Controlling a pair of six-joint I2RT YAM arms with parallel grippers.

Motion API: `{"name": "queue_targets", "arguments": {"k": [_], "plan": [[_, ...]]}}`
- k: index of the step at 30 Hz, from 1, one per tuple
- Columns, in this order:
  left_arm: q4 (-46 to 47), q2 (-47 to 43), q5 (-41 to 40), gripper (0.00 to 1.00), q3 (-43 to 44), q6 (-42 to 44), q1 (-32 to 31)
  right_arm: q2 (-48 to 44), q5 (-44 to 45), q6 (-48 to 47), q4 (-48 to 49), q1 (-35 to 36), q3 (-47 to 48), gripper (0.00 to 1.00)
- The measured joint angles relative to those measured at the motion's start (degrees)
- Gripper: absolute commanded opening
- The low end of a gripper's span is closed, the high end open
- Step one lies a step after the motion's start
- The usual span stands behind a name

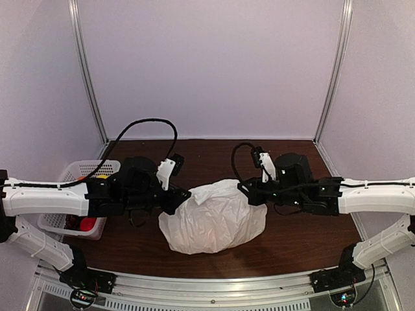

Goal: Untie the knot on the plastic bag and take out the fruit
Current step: Untie the bag handles from the takeout bag.

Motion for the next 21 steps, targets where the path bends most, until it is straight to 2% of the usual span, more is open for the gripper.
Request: {"name": "queue_targets", "arguments": {"k": [4, 6, 10, 13, 16, 21], "plan": [[1.3, -1.1, 0.3, 0.0, -1.1, -0.4, 0.0, -0.3, -0.1, 0.6, 0.0, 0.0, -0.3, 0.0], [1.8, -1.3, 0.7, 0.0, -1.4, -0.3, 0.0, -0.5, -0.2, 0.5, -0.5, 0.0, -0.1, 0.12], [2.7, -1.4, 1.9, 0.0, -1.9, 0.4, 0.0, -0.5, -0.1, -1.0, -4.5, -0.4, 1.8, 0.46], [2.8, -1.4, 3.2, 0.0, -2.0, 1.3, 0.0, -0.5, -0.1, -2.5, -8.2, -1.2, 4.6, 0.59], [3.1, -1.4, 4.0, 0.0, -2.0, 2.1, 0.0, -0.5, -0.8, -4.1, -11.9, -1.9, 8.0, 0.64], [3.4, -1.4, 4.5, 0.0, -2.0, 2.8, 0.0, 0.6, -4.9, -8.8, -18.1, -4.0, 15.0, 0.66]]}}
